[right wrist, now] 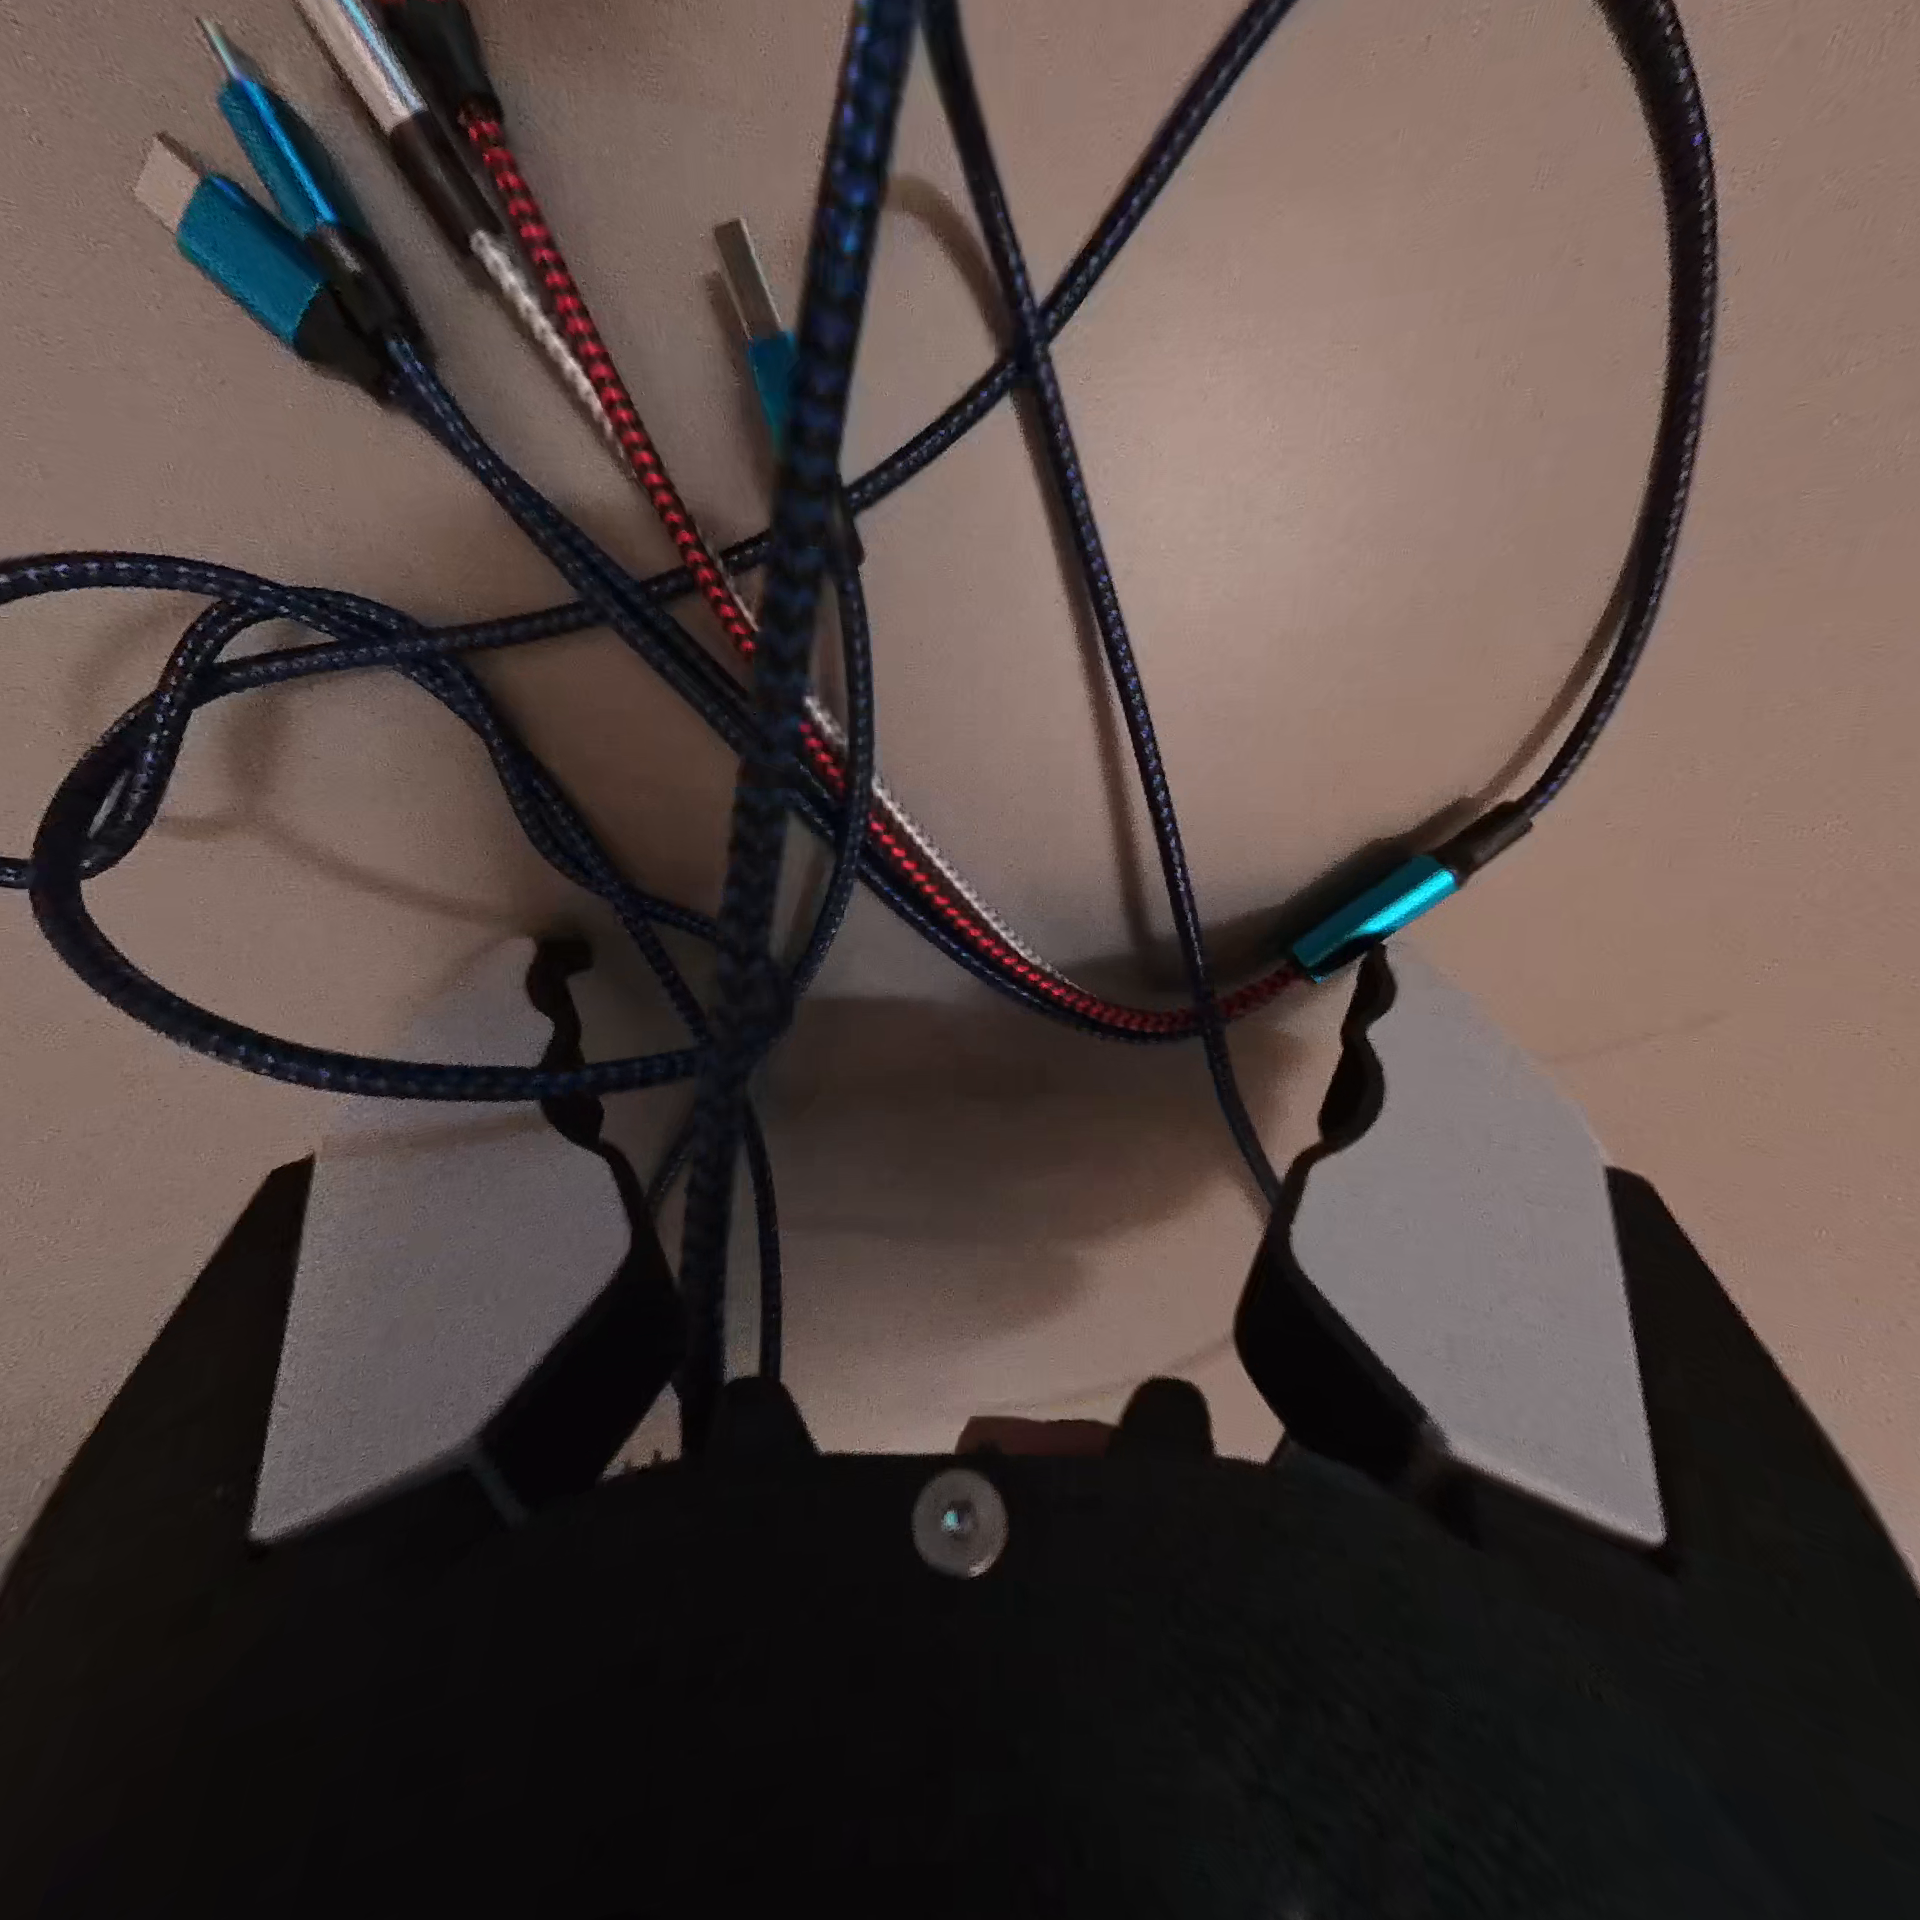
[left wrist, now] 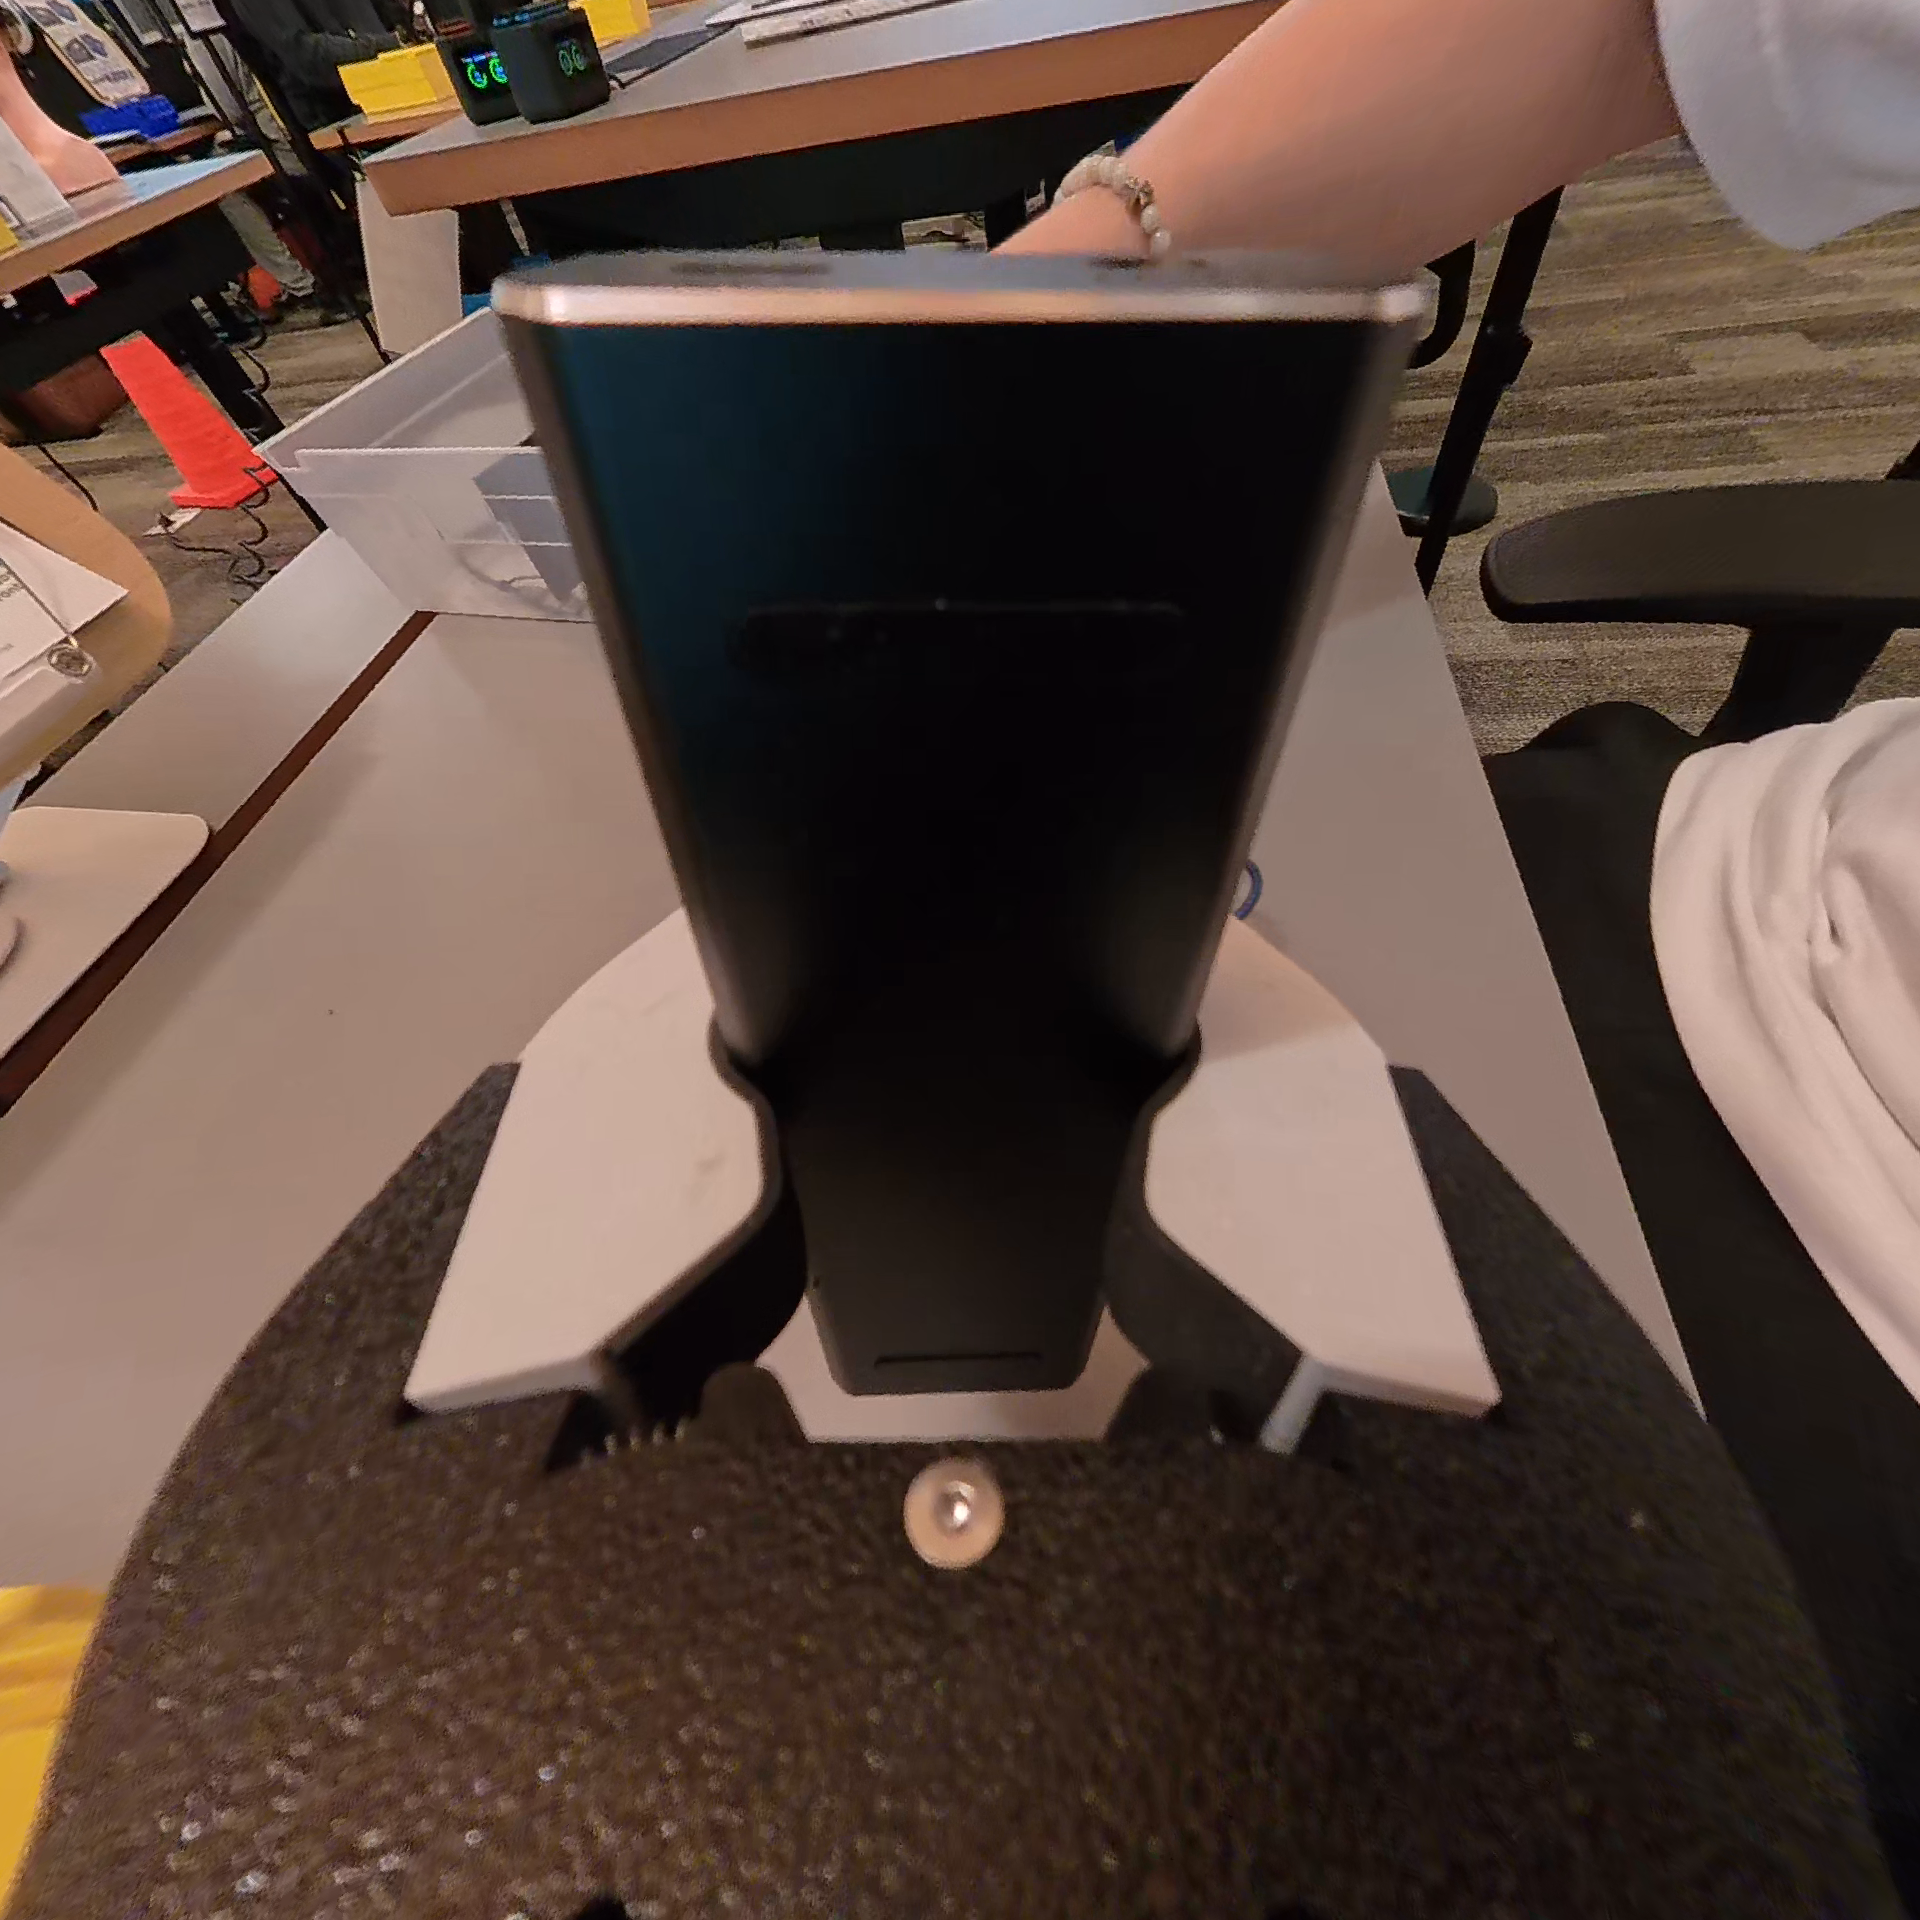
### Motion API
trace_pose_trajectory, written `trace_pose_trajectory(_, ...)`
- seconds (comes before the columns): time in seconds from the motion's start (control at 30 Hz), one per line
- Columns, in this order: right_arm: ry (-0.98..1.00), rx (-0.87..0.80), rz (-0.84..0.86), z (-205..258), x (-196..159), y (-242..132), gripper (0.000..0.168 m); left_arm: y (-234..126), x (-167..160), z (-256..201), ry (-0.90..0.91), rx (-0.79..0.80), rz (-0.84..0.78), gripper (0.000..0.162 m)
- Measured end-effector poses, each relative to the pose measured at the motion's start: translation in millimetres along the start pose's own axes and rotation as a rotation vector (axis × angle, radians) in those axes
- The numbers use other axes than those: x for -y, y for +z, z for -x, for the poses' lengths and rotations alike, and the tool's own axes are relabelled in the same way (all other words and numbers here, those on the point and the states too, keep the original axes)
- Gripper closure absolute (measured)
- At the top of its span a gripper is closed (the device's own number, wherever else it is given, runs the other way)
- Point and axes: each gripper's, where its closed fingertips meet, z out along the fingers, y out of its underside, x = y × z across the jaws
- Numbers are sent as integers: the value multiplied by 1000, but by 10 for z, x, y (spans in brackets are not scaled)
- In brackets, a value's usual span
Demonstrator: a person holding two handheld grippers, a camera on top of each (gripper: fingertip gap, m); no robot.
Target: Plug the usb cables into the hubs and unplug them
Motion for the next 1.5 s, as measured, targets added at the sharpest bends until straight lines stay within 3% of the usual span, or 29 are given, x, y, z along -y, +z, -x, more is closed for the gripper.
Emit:
trace_pose_trajectory(0.07,-28,9,-16,57,42,-34,52,-11,5,3,0,2,-4,91)
trace_pose_trajectory(0.13,-20,24,-66,111,140,-65,89,-22,15,7,-2,4,-10,91)
trace_pose_trajectory(0.27,-20,42,-111,187,214,-66,105,-28,23,7,-1,5,-14,91)
trace_pose_trajectory(0.37,-66,47,-127,257,270,-75,139,-26,31,-3,5,3,-12,91)
trace_pose_trajectory(0.43,-87,47,-125,298,302,-73,148,-24,41,-8,6,1,-15,91)
trace_pose_trajectory(0.53,-99,34,-118,304,307,-76,149,-22,38,-13,7,-1,-13,91)
trace_pose_trajectory(0.77,-253,-184,-165,159,425,-127,115,-80,44,12,1,10,-27,91)
trace_pose_trajectory(0.87,-272,-197,-147,86,466,-137,97,-78,31,18,-9,7,-29,91)
trace_pose_trajectory(1.0,-325,-117,-148,93,514,-140,92,-68,25,3,-3,0,-21,91)
trace_pose_trajectory(1.17,-452,32,-118,231,525,-62,112,-60,4,4,-10,-7,-20,91)
trace_pose_trajectory(1.27,-408,115,-77,273,496,-43,123,-61,-14,12,-15,-6,-17,91)
trace_pose_trajectory(1.4,-409,111,-72,216,520,-39,148,-77,-15,17,-19,-6,-22,91)
trace_pose_trajectory(1.5,-412,83,-65,205,529,-37,155,-91,-14,24,-20,-2,-24,91)
